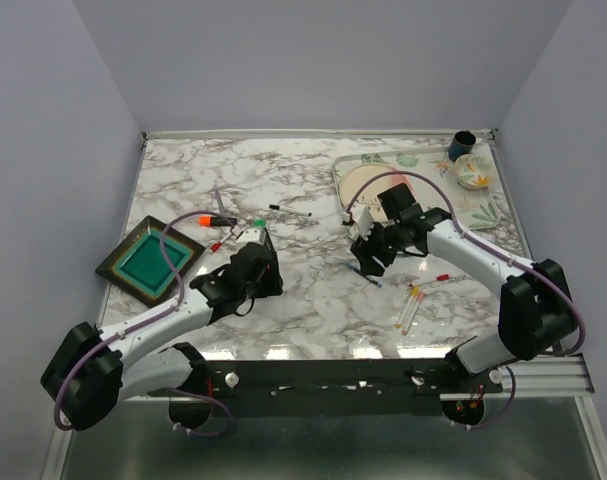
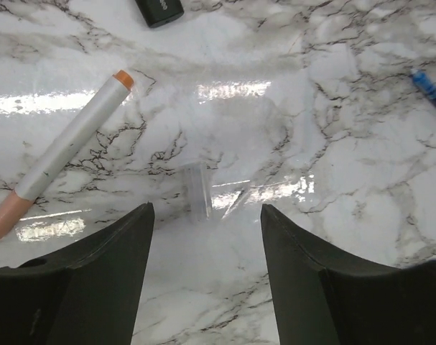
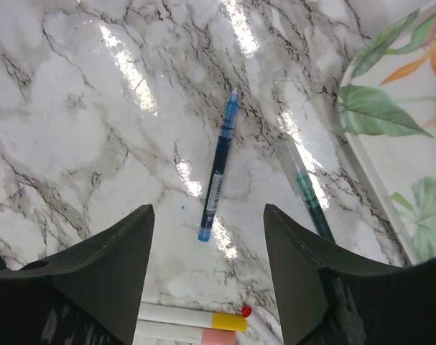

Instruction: Open the pen caps

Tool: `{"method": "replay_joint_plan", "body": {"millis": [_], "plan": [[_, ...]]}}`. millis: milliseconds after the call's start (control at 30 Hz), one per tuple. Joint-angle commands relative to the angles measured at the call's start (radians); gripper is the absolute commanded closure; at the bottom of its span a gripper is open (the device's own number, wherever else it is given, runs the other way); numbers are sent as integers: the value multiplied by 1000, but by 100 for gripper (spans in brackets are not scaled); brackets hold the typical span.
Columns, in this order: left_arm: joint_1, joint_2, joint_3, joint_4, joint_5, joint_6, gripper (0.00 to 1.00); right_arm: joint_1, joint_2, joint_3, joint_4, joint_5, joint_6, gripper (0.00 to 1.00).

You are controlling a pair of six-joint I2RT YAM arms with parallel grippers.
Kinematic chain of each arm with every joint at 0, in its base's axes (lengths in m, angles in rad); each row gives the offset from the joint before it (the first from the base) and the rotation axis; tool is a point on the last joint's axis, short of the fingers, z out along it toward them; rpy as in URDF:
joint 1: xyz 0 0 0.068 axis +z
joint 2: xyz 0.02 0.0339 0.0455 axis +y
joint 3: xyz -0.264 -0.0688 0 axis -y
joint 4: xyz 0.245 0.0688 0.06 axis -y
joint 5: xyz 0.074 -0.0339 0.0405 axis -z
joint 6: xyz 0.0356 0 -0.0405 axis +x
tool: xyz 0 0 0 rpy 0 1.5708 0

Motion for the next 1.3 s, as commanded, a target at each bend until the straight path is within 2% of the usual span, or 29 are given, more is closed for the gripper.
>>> {"method": "replay_joint_plan", "body": {"millis": [0, 67, 100, 200, 233, 300, 333, 433, 600, 833, 1067, 1267], "plan": [[-1, -141, -19, 1, 3, 44, 25, -66, -73, -2, -44, -51, -105, 28], [-2, -197, -33, 14, 18, 58, 21, -130, -91, -2, -57, -86, -154, 26], [-2, -253, -54, 25, 26, 64, 15, -152, -99, -5, -61, -106, -177, 25], [-1, -365, -111, 83, 70, 81, 3, -213, -136, -13, -83, -175, -312, 24], [-1, -391, -122, 100, 73, 79, 1, -232, -151, -33, -118, -225, -457, 24], [-1, -456, -148, 102, 81, 75, 1, -250, -177, -85, -118, -259, -620, 23], [-1, -473, -156, 94, 81, 71, 1, -261, -191, -140, -101, -269, -780, 22], [1, -539, -185, 77, 73, 47, 1, -266, -188, -200, -28, -218, -932, 21], [1, -644, -217, 56, 70, 16, 1, -264, 11, -33, -120, -184, -938, 27], [1, -731, -239, 5, 41, -7, 1, -264, 151, 73, -133, -140, -873, 35], [2, -738, -237, -1, 23, -8, 1, -264, 226, 115, -149, -114, -837, 47], [2, -741, -240, 2, 24, -13, 1, -260, 267, 119, -130, -62, -814, 51]]}}
